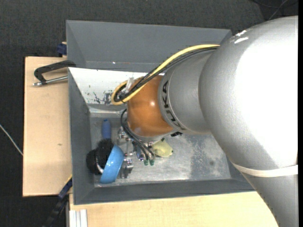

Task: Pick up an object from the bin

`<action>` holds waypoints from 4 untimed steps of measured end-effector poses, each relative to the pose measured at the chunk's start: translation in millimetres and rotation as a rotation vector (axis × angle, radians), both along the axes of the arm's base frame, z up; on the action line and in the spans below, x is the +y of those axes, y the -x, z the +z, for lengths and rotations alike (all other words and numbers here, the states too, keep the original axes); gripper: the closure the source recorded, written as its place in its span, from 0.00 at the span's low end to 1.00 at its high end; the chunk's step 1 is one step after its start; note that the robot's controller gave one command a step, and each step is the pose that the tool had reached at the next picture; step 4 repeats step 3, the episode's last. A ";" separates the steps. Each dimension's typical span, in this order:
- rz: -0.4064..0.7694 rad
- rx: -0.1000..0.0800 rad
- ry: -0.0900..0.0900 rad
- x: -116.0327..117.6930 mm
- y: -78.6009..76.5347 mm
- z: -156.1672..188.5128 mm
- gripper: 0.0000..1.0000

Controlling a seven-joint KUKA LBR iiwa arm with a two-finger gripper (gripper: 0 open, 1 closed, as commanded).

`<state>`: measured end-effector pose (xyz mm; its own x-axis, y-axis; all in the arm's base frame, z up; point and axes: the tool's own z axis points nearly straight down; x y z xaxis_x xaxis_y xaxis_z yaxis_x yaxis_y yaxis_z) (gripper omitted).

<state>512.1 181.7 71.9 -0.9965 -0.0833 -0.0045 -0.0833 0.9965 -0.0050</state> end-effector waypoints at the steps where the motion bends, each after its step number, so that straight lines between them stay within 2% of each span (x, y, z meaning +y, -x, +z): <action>1: 0.006 0.002 0.004 19.1 -0.5 -0.2 0.00; 2: 0.010 -0.005 0.006 19.7 -2.5 1.9 1.00; 3: 0.087 -0.010 -0.010 30.5 -12.6 171.2 1.00; 4: 0.087 -0.010 -0.010 30.5 -12.6 171.2 1.00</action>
Offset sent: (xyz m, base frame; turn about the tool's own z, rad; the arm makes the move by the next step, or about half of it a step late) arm -0.0038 0.0470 -0.0019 -0.0211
